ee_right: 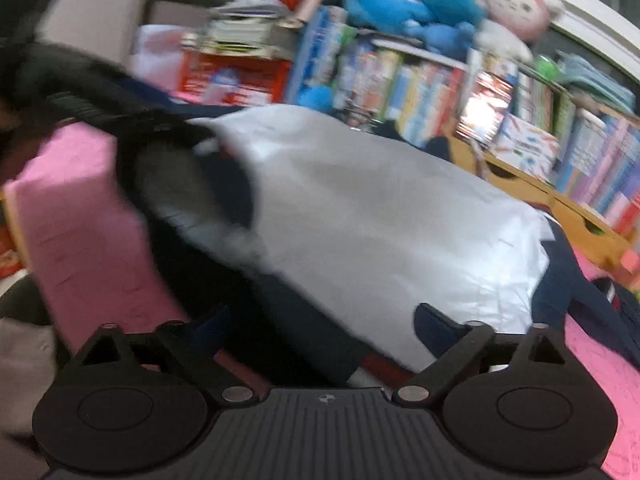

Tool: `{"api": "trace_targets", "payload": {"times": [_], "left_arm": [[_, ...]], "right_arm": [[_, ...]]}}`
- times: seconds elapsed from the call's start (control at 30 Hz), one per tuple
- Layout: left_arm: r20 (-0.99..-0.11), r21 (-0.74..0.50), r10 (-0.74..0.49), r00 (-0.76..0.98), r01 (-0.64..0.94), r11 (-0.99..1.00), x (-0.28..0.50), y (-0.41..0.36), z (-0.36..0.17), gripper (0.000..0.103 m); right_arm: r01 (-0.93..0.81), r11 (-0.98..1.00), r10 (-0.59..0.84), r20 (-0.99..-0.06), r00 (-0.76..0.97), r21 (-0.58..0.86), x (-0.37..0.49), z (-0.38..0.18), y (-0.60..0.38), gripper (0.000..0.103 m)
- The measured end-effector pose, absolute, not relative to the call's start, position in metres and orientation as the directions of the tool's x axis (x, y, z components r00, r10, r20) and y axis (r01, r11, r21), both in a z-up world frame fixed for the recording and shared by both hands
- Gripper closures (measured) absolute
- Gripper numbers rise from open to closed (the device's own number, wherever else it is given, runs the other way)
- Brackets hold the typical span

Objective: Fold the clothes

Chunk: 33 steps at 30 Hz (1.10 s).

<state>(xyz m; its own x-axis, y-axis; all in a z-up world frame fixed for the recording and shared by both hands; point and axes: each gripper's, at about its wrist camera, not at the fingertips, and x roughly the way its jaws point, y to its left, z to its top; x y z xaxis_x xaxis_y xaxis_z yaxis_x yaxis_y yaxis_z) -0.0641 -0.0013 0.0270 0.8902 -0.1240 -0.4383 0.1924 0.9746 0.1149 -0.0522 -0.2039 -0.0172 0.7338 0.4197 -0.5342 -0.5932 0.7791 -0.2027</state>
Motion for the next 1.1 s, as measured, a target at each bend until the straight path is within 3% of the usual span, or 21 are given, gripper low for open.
{"api": "trace_targets", "payload": {"times": [0.13,0.23,0.43,0.6,0.7,0.77,0.87,0.97,1.1], "left_arm": [[-0.500,0.045,-0.205,0.841,0.261,0.964,-0.067,-0.018,0.009,0.019],[-0.519,0.132,-0.088,0.850,0.181,0.975,-0.053,-0.031,-0.007,0.029],[-0.464,0.196,0.107,0.880,-0.016,0.980,-0.054,0.001,-0.002,0.030],[-0.429,0.378,0.262,0.864,-0.092,0.921,-0.069,0.007,-0.011,0.037],[-0.442,0.306,0.335,0.832,-0.211,0.928,-0.071,0.031,-0.002,0.044],[-0.438,0.238,0.340,0.832,-0.258,0.936,-0.076,0.045,0.008,0.044],[-0.411,0.146,0.206,0.888,-0.159,0.976,-0.092,0.048,0.026,0.043],[-0.386,0.071,-0.059,0.921,0.093,0.993,-0.109,0.028,0.039,0.029],[-0.426,0.197,-0.171,0.888,0.276,0.941,-0.106,-0.019,0.030,0.027]], "right_arm": [[-0.535,0.845,0.462,-0.528,0.712,0.018,-0.030,-0.005,-0.226,0.032],[-0.469,0.880,0.433,-0.541,0.721,0.078,-0.012,0.000,-0.233,0.050],[-0.479,0.867,0.329,-0.561,0.760,-0.140,-0.035,-0.018,-0.242,0.044],[-0.414,0.863,0.232,-0.503,0.833,-0.288,-0.055,-0.023,-0.259,0.041],[-0.305,0.879,0.113,-0.460,0.881,-0.367,-0.057,-0.021,-0.272,0.042],[-0.241,0.912,0.065,-0.465,0.883,-0.331,-0.052,-0.017,-0.289,0.042],[-0.181,0.955,0.051,-0.472,0.880,-0.236,-0.044,-0.007,-0.315,0.042],[-0.177,0.971,0.081,-0.478,0.875,-0.159,-0.040,0.001,-0.324,0.045],[-0.189,0.981,0.145,-0.498,0.855,-0.039,-0.027,0.012,-0.322,0.057]]}}
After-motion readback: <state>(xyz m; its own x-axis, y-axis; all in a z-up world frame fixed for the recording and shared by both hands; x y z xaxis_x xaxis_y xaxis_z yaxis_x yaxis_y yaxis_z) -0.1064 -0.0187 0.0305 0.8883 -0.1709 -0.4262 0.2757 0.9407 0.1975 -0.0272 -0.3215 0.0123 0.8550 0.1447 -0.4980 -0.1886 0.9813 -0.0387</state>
